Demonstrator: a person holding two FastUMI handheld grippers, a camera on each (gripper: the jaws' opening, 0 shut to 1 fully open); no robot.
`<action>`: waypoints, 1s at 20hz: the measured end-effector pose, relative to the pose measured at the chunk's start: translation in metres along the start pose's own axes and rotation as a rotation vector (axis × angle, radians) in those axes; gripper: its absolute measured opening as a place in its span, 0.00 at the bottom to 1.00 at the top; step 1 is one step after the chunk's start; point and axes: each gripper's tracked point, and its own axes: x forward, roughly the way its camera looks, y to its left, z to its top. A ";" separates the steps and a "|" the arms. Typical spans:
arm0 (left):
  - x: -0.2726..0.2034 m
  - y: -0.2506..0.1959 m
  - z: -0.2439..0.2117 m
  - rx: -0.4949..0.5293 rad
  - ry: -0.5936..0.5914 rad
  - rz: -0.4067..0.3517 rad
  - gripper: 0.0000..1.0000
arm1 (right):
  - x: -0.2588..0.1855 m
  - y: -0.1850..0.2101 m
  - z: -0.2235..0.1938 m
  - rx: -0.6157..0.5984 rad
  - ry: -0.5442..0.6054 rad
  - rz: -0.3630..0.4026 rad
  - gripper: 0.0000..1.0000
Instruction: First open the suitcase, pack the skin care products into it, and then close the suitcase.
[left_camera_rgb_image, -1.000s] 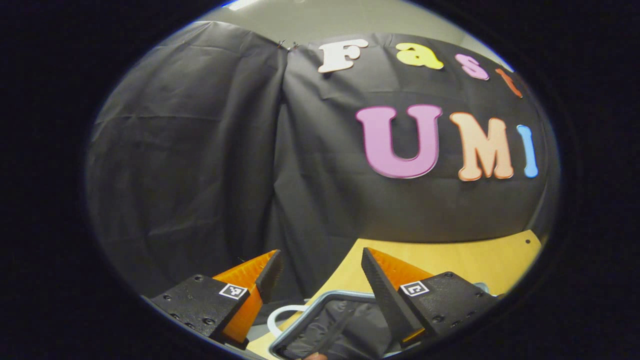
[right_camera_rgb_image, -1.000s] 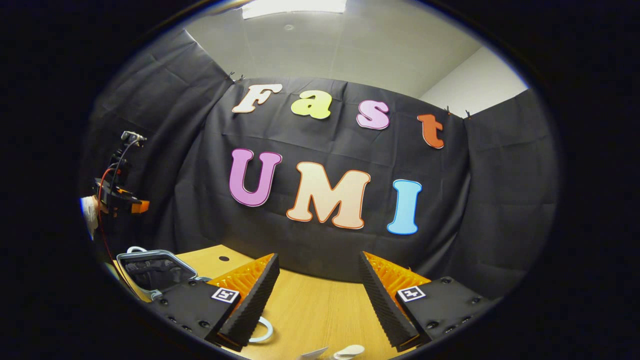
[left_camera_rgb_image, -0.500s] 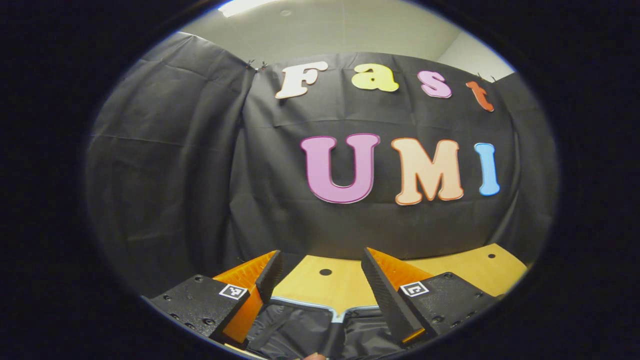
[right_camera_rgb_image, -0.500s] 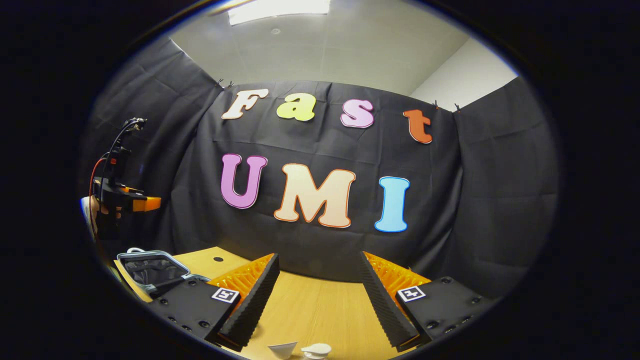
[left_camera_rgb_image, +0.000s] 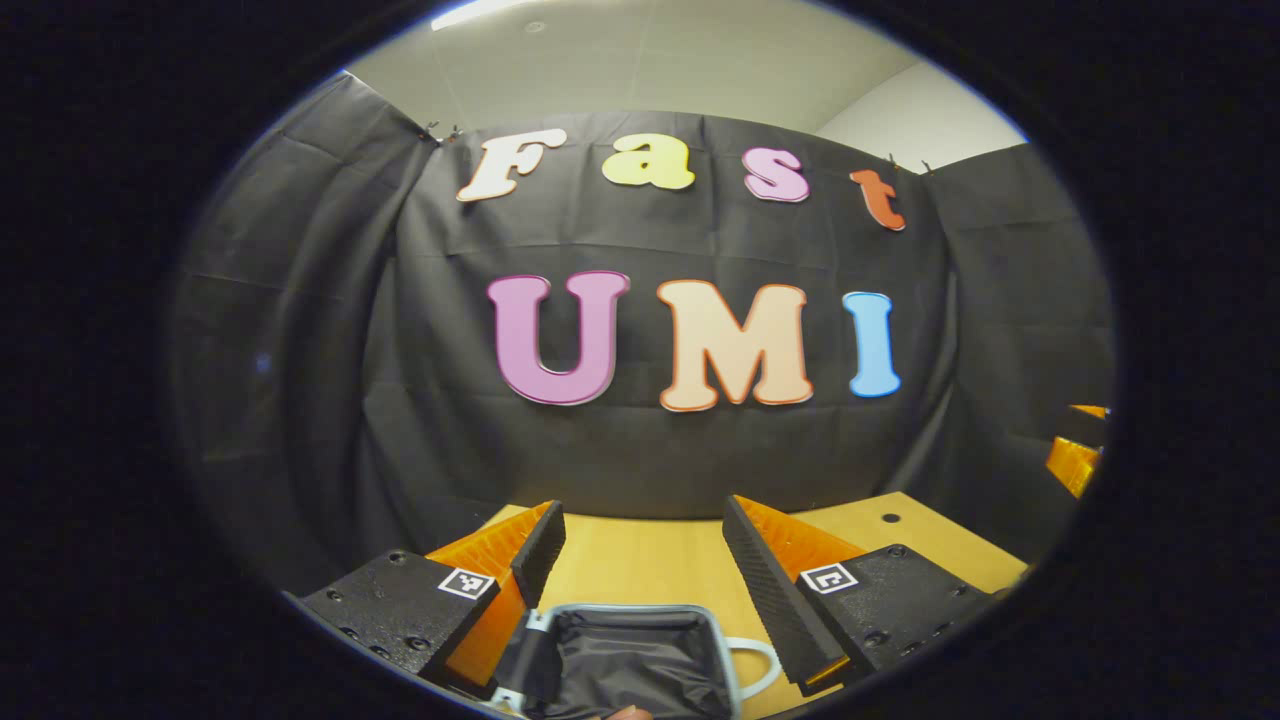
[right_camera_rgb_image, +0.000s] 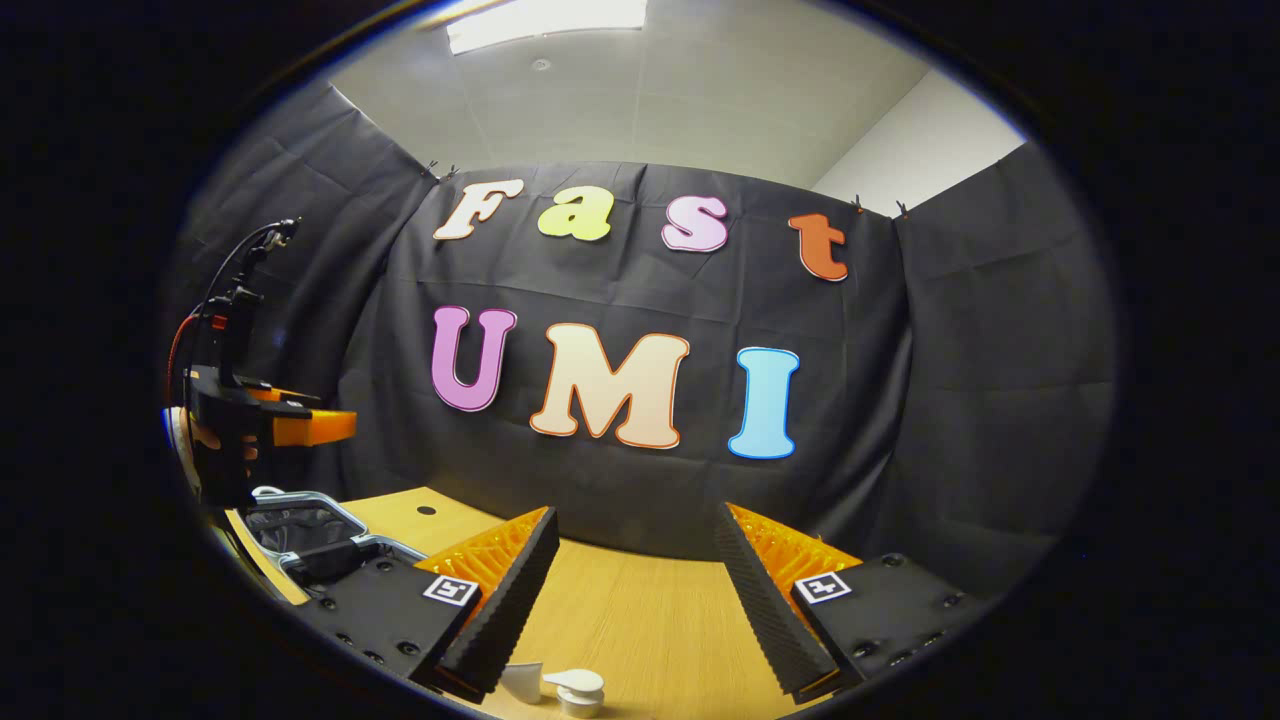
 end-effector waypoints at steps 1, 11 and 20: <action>-0.001 -0.014 -0.003 -0.003 0.003 -0.021 0.95 | -0.002 -0.004 -0.001 -0.001 0.001 0.001 0.98; -0.014 -0.154 -0.065 -0.039 0.144 -0.261 0.95 | -0.026 -0.046 -0.002 0.021 -0.024 -0.001 0.98; -0.026 -0.222 -0.170 -0.092 0.367 -0.361 0.95 | -0.039 -0.078 -0.014 -0.012 -0.002 -0.019 0.98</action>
